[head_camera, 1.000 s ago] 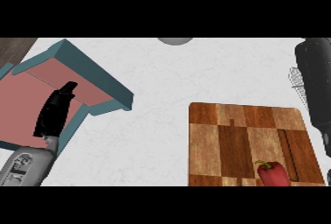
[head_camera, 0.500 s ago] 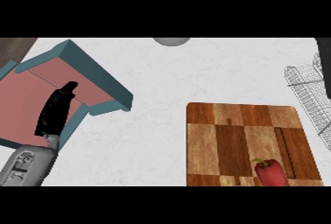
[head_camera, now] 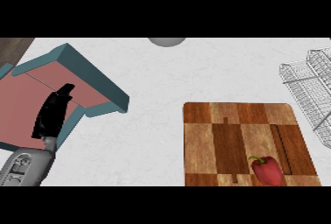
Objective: Pick the lemon from the cutting board and place it in the tiered basket
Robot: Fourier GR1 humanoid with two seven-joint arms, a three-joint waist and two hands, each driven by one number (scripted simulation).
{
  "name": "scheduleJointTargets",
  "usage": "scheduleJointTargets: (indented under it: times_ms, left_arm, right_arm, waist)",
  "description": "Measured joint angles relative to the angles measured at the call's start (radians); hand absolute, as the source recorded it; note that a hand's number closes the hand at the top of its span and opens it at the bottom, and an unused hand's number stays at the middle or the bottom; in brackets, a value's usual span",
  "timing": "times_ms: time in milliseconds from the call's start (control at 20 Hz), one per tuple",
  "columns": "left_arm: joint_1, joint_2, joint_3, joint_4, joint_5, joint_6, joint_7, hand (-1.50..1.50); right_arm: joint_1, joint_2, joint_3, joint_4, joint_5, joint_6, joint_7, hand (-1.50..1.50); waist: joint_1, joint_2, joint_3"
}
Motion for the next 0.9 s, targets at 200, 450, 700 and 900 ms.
scheduleJointTargets:
  times_ms: [200, 450, 700, 900]
  left_arm:
    - [0.017, 0.009, 0.012, -0.005, 0.006, -0.007, -0.001, 0.0]
    - [0.034, 0.011, 0.024, -0.023, 0.011, -0.008, 0.004, 0.0]
    - [0.045, 0.004, 0.043, -0.003, 0.005, -0.002, -0.014, 0.0]
    - [0.045, 0.002, 0.048, -0.017, -0.002, -0.003, 0.011, 0.0]
  right_arm:
    - [0.002, -0.05, 0.0, 0.077, 0.054, 0.042, 0.003, 1.5]
    - [0.009, -0.091, 0.002, 0.139, 0.104, 0.095, 0.006, 1.5]
    - [0.012, -0.106, -0.021, 0.157, 0.098, 0.129, -0.02, 1.5]
    - [0.039, -0.105, -0.059, 0.149, 0.059, 0.132, -0.049, 1.5]
  waist:
    - [-0.012, -0.006, 0.0]
    - [-0.027, -0.012, 0.0]
    - [-0.048, -0.018, 0.001]
    - [-0.057, -0.023, 0.001]
